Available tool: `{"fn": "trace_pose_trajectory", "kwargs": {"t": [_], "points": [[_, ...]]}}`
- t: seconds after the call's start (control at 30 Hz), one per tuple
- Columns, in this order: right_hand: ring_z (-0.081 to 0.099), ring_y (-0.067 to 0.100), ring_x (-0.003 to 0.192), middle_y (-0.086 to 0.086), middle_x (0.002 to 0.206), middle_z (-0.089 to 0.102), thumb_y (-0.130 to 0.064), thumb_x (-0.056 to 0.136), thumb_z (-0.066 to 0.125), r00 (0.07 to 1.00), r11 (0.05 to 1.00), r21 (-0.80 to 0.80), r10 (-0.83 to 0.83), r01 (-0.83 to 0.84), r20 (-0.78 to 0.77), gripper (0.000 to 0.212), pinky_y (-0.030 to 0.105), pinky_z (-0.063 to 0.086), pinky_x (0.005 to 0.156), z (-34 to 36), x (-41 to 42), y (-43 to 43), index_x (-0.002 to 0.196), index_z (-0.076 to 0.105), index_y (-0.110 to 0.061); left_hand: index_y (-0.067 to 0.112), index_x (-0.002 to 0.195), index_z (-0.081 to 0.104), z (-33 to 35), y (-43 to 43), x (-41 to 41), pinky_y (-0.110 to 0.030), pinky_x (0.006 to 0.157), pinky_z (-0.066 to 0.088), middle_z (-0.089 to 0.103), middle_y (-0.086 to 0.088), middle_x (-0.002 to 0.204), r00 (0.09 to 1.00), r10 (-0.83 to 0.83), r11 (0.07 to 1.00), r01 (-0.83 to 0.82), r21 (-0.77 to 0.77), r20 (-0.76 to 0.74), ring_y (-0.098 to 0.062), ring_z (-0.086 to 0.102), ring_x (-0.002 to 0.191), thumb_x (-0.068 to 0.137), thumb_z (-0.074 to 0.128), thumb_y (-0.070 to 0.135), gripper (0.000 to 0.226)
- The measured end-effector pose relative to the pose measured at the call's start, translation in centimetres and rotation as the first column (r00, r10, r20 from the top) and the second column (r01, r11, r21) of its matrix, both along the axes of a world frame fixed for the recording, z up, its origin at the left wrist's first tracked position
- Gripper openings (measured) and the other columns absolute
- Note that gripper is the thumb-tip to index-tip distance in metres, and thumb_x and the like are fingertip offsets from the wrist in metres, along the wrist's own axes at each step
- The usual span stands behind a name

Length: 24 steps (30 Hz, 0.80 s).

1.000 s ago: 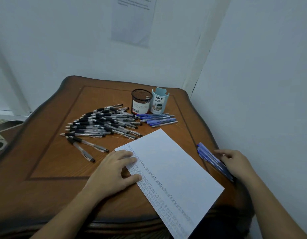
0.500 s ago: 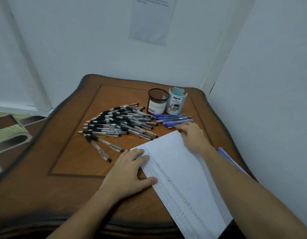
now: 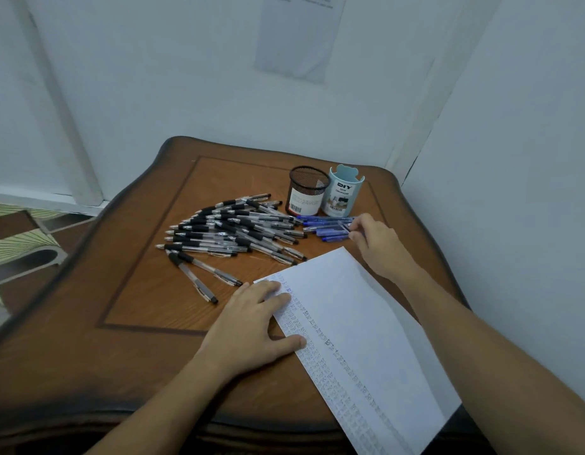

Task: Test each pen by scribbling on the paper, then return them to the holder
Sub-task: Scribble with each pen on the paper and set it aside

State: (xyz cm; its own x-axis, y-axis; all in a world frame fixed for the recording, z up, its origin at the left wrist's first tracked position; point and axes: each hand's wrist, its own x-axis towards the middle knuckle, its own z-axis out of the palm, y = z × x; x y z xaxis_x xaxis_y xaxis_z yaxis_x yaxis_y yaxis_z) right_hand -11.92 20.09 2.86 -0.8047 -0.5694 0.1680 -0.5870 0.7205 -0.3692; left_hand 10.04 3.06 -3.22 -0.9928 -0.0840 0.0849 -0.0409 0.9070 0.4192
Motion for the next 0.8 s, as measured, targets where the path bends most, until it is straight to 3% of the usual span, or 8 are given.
{"fn": "trace_pose_trajectory", "kwargs": {"t": [0.1,0.2,0.3,0.4,0.53,0.67,0.8], "points": [[0.064,0.010,0.074,0.002,0.085,0.069,-0.015,0.104,0.046,0.977,0.939,-0.339,0.021,0.054,0.213,0.008,0.028,0.053,0.069,1.1,2.5,0.7,0.109,0.049,-0.021,0.033,0.148,0.038,0.2,0.1,0.0,-0.023,0.112,-0.006,0.026,0.010,0.158,1.000,0.008,1.000,-0.008,-0.003,0.008,-0.008,0.018,0.145,0.066,0.031,0.091,0.101],[0.066,0.012,0.069,0.002,0.076,0.073,-0.002,0.103,0.041,0.870,0.726,-0.643,0.129,0.244,0.476,0.025,0.024,0.051,0.058,1.6,4.8,0.9,0.103,0.060,-0.017,0.032,0.148,0.039,0.3,0.1,0.1,-0.023,0.112,-0.005,0.028,0.010,0.157,1.000,0.007,1.000,-0.007,0.009,-0.001,-0.009,0.020,0.145,0.066,0.030,0.089,0.101],[0.069,0.021,0.082,0.007,0.089,0.076,0.001,0.100,0.043,0.721,0.593,-0.719,0.311,0.363,0.620,0.022,0.027,0.048,0.057,0.5,6.3,1.1,0.103,0.062,-0.010,0.031,0.148,0.040,0.3,0.2,0.1,-0.023,0.112,-0.004,0.029,0.009,0.157,1.000,0.009,1.000,-0.009,0.015,-0.008,-0.010,0.021,0.144,0.062,0.024,0.092,0.107],[0.061,0.024,0.066,0.010,0.070,0.067,-0.014,0.103,0.048,0.689,0.555,-0.728,0.340,0.401,0.640,0.016,0.029,0.042,0.054,-1.5,7.8,1.0,0.094,0.060,-0.009,0.031,0.148,0.039,0.3,0.2,0.1,-0.023,0.112,-0.004,0.028,0.010,0.157,1.000,0.013,1.000,-0.013,0.008,-0.004,-0.009,0.020,0.144,0.062,0.029,0.096,0.108],[0.046,0.014,0.054,0.007,0.061,0.055,-0.020,0.105,0.046,0.717,0.581,-0.726,0.320,0.368,0.619,0.032,0.025,0.037,0.051,-2.8,9.0,-0.3,0.088,0.071,-0.011,0.029,0.149,0.039,0.2,0.2,0.0,-0.024,0.114,-0.003,0.029,0.009,0.156,1.000,0.019,1.000,-0.019,0.021,-0.011,-0.009,0.020,0.144,0.062,0.026,0.091,0.107],[0.049,0.018,0.055,0.012,0.064,0.063,-0.011,0.102,0.053,0.723,0.652,-0.699,0.326,0.295,0.609,0.026,0.024,0.036,0.046,-3.5,9.4,-1.3,0.083,0.070,-0.007,0.027,0.149,0.038,0.2,0.2,0.0,-0.023,0.115,0.005,0.027,0.009,0.157,0.999,0.036,0.999,-0.035,0.025,-0.005,-0.009,0.018,0.143,0.064,0.032,0.090,0.106],[0.056,0.017,0.056,0.010,0.061,0.063,-0.010,0.101,0.054,0.720,0.726,-0.640,0.301,0.252,0.625,0.024,0.020,0.043,0.054,-4.0,9.6,-1.9,0.079,0.064,-0.008,0.023,0.150,0.035,0.3,0.1,0.0,-0.025,0.115,0.014,0.025,0.007,0.157,0.999,0.044,0.999,-0.044,0.016,0.011,-0.010,0.018,0.142,0.067,0.043,0.088,0.106]]}}
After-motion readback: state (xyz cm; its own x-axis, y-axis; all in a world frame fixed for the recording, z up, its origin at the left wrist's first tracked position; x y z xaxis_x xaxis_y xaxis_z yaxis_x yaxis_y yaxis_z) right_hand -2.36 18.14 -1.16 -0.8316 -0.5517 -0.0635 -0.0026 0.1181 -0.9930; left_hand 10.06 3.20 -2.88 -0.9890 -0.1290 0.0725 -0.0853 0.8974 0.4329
